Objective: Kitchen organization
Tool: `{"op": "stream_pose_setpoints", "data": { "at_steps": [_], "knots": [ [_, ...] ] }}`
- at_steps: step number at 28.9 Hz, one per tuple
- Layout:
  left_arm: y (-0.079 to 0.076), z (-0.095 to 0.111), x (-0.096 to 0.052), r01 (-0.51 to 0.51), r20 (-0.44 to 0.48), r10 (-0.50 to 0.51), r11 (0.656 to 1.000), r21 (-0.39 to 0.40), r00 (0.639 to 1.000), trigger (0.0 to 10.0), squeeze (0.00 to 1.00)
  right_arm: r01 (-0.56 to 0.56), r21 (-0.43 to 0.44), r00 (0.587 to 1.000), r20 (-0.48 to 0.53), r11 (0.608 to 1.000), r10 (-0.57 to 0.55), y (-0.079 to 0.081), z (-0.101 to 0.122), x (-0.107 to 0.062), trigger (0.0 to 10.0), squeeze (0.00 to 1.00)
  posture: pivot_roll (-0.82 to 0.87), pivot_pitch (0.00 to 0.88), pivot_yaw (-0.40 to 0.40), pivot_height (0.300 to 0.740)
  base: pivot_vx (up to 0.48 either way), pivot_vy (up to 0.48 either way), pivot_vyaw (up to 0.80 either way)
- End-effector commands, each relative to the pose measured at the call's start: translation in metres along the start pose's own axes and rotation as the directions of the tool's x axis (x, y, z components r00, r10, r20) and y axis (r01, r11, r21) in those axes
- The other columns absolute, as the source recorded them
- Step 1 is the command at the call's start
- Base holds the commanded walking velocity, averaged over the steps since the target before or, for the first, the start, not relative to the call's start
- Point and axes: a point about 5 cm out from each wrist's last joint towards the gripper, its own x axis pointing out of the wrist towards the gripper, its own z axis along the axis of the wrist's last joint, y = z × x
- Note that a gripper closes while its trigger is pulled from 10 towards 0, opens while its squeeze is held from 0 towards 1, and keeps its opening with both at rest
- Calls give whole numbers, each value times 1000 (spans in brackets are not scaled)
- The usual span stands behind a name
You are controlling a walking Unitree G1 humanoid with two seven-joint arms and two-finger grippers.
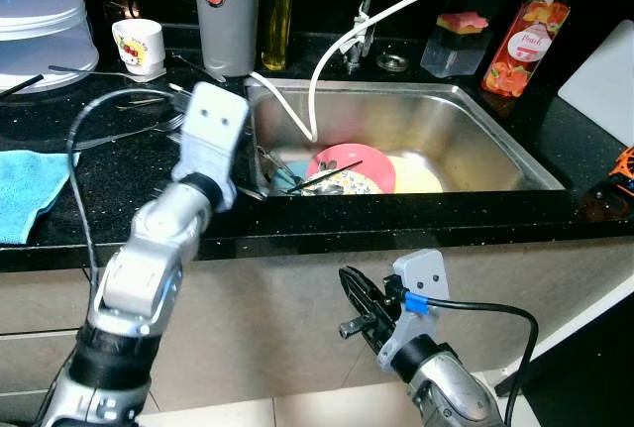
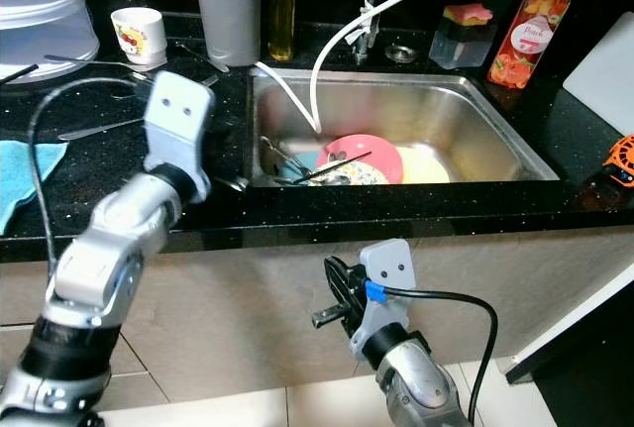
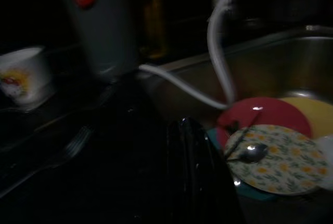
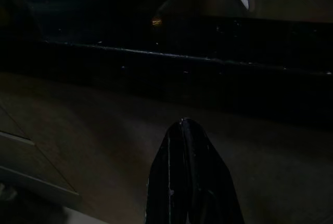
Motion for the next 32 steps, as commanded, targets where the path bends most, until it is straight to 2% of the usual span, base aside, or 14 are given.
{"op": "stream_pose_setpoints", "data": {
  "at_steps": [1,6,9,11,14,16,21,22,25,27,28,30,31,32],
  "knots": [
    [16,2,7,-115,-40,116,993,20,992,10000,0,19,-6,1000,-6,1000,-19,0,-3,0,10000,0,179,0,-37,740,0,0,0],
    [17,18,7,-109,69,102,987,117,992,10000,0,63,-15,998,19,998,-63,0,0,-2,10000,0,189,0,-31,740,0,0,0],
    [9,28,4,-65,146,39,981,184,988,10000,0,107,-20,994,38,994,-106,-3,3,-4,10000,0,186,0,-26,740,0,0,0],
    [0,32,1,-14,171,-19,983,185,985,10000,0,183,-28,982,58,983,-181,-11,9,-7,10000,0,178,0,-21,740,0,0,0],
    [-2,31,1,-3,166,-27,984,179,986,10000,0,237,-23,969,75,971,-235,-17,15,-12,10000,0,171,0,-21,740,0,0,0],
    [3,31,6,-38,153,15,988,151,988,10000,0,300,-35,952,68,953,-297,-23,20,-23,10000,0,161,4,-26,740,0,0,0],
    [6,32,7,-68,146,47,988,141,988,10000,0,400,-53,914,106,915,-393,-37,31,-28,10000,0,163,11,-33,740,0,0,0],
    [8,32,7,-75,145,54,987,143,988,10000,0,428,-63,892,191,901,-410,-44,52,-19,10000,0,165,12,-36,740,0,0,0],
    [10,32,7,-84,142,61,983,161,988,10000,0,428,-68,880,259,901,-399,-47,69,-10,10000,0,167,12,-38,740,0,0,0],
    [15,25,9,-112,82,95,968,225,992,10000,0,409,-74,872,326,910,-365,-49,91,7,10000,0,167,13,-41,740,0,0,0],
    [15,25,9,-112,82,95,968,225,992,10000,0,409,-74,872,326,910,-365,-49,91,7,10000,0,167,13,-41,740,0,0,0],
    [21,16,11,-130,30,127,960,249,991,10000,0,388,-92,868,371,917,-330,-51,113,31,10000,0,172,15,-41,740,0,0,0],
    [21,16,11,-130,30,127,960,249,991,10000,0,388,-92,868,371,917,-330,-51,113,31,10000,0,172,15,-41,740,0,0,0],
    [23,16,11,-131,27,128,962,238,991,10000,0,400,-78,862,369,913,-346,-55,121,44,10000,0,183,12,-38,740,0,0,0]
  ]
}}
